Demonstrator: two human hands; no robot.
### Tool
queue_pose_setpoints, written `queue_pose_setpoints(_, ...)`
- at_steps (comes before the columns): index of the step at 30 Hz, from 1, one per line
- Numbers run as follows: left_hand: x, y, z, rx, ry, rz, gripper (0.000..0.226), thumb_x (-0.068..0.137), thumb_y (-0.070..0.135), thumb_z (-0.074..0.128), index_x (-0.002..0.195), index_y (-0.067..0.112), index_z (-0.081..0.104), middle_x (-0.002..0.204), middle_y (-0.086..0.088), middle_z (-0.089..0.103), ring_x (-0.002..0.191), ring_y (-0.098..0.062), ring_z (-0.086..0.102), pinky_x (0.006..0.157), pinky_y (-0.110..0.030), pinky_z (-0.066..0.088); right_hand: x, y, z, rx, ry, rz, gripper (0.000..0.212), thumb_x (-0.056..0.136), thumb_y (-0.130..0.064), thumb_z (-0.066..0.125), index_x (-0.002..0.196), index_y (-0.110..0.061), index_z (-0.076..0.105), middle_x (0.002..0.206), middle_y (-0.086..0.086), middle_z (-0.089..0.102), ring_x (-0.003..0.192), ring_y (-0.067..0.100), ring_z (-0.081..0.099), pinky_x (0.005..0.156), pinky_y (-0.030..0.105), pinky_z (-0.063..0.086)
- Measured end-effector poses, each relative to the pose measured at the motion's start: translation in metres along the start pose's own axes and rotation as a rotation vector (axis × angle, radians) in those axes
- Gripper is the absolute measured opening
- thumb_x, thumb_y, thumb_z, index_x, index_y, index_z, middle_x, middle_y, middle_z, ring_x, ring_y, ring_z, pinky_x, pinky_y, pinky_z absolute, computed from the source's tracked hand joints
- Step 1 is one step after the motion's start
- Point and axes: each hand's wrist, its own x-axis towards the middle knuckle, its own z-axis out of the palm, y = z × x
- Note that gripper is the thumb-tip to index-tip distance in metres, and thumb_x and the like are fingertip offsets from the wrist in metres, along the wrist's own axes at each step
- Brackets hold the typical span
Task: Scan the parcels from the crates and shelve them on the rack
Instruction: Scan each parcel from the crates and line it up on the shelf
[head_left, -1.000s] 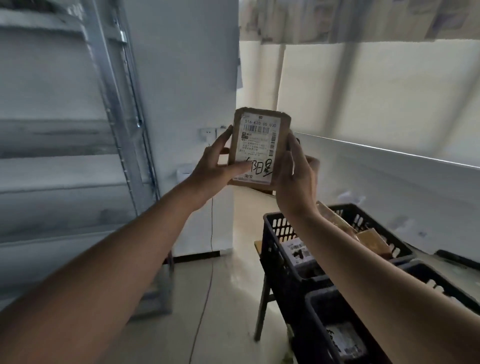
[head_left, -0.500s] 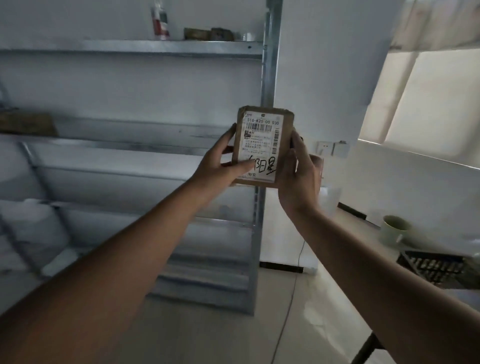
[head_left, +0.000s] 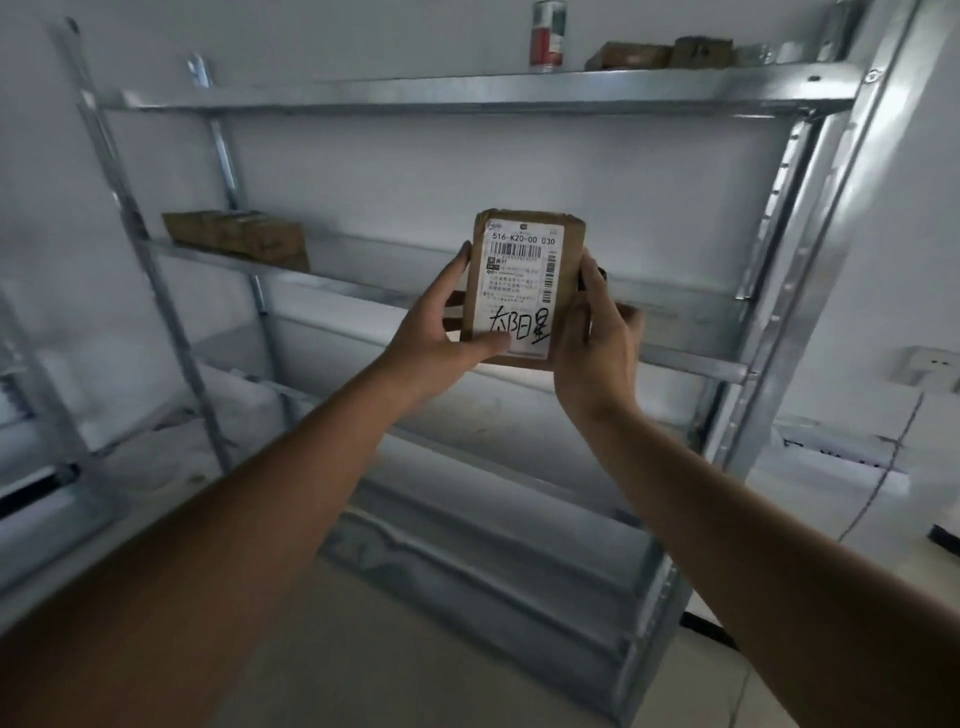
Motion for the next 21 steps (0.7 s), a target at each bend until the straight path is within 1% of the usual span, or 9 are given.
queue_pose_setpoints(1,0.01,-0.009,-0.01,0.025,0.013,-0.003,0.108,0.085,0.015,0.089,0.166,0.045,0.024,0.145,0.003,0.06,0.132,-0.019,0.06,0.101,-0.047,0.061,0.01,0.001,0.019,0.014,-0.02,-0.004,0.051,0.114,-0.032,0.032,0.16,-0.053,0.032,0.123,0.005,0.043,0.091,-0.001,0.043,0.093,0.026,0.039)
queue_pose_setpoints(3,0.029,-0.026,-0.031,0.08,0.041,-0.001,0.111,0.084,0.014,0.09,0.165,0.045,0.021,0.146,0.005,0.059,0.13,-0.014,0.06,0.097,-0.03,0.061,0.029,0.001,0.056,0.044,-0.067,-0.013,0.05,0.115,-0.031,0.031,0.161,-0.05,0.032,0.123,0.005,0.043,0.091,-0.002,0.043,0.091,0.018,0.04)
queue_pose_setpoints(4,0.038,-0.034,-0.041,0.098,0.059,-0.001,0.112,0.083,0.013,0.09,0.166,0.044,0.021,0.145,0.006,0.059,0.127,-0.009,0.061,0.09,-0.02,0.06,0.037,0.002,0.076,0.056,-0.094,-0.016,0.05,0.115,-0.03,0.031,0.162,-0.048,0.031,0.123,0.005,0.042,0.09,-0.003,0.043,0.085,0.01,0.038)
queue_pose_setpoints(6,0.055,-0.052,-0.063,0.116,0.088,-0.007,0.119,0.078,0.01,0.094,0.166,0.042,0.02,0.14,0.007,0.06,0.119,-0.002,0.062,0.081,-0.015,0.058,0.053,0.001,0.112,0.069,-0.142,-0.013,0.05,0.115,-0.031,0.03,0.162,-0.048,0.031,0.123,0.004,0.041,0.089,-0.004,0.044,0.072,-0.002,0.031)
queue_pose_setpoints(8,0.071,-0.069,-0.085,0.125,0.093,-0.017,0.128,0.073,0.006,0.097,0.168,0.039,0.017,0.137,0.008,0.061,0.118,-0.001,0.063,0.083,-0.019,0.06,0.067,-0.001,0.148,0.078,-0.169,-0.02,0.05,0.115,-0.033,0.03,0.162,-0.049,0.03,0.122,0.005,0.041,0.089,-0.002,0.044,0.074,0.0,0.031)
queue_pose_setpoints(12,0.104,-0.105,-0.134,0.195,0.129,-0.018,0.136,0.069,0.003,0.097,0.169,0.036,0.011,0.129,0.019,0.057,0.119,0.0,0.061,0.082,-0.022,0.062,0.09,-0.007,0.221,0.107,-0.218,-0.034,0.05,0.114,-0.034,0.028,0.161,-0.051,0.031,0.121,0.005,0.042,0.092,0.002,0.046,0.096,0.026,0.045)
queue_pose_setpoints(16,0.135,-0.145,-0.189,0.247,0.162,-0.019,0.133,0.072,0.002,0.095,0.169,0.035,0.01,0.131,0.012,0.055,0.12,-0.01,0.061,0.083,-0.026,0.064,0.107,-0.017,0.294,0.104,-0.248,-0.036,0.05,0.115,-0.032,0.028,0.162,-0.048,0.031,0.122,0.004,0.04,0.091,-0.001,0.045,0.099,0.024,0.04)
queue_pose_setpoints(19,0.163,-0.183,-0.24,0.274,0.175,-0.007,0.13,0.073,0.004,0.095,0.169,0.035,0.013,0.135,0.009,0.054,0.115,-0.008,0.061,0.078,-0.019,0.062,0.116,-0.027,0.36,0.117,-0.252,-0.026,0.051,0.114,-0.029,0.027,0.162,-0.048,0.032,0.122,0.006,0.042,0.092,-0.003,0.044,0.099,0.024,0.039)
queue_pose_setpoints(21,0.182,-0.207,-0.276,0.297,0.17,-0.005,0.128,0.073,0.006,0.096,0.168,0.036,0.015,0.143,0.007,0.052,0.118,-0.01,0.06,0.075,-0.015,0.06,0.121,-0.035,0.406,0.116,-0.239,-0.025,0.052,0.114,-0.028,0.026,0.162,-0.048,0.033,0.122,0.007,0.045,0.094,-0.009,0.043,0.098,0.023,0.039)
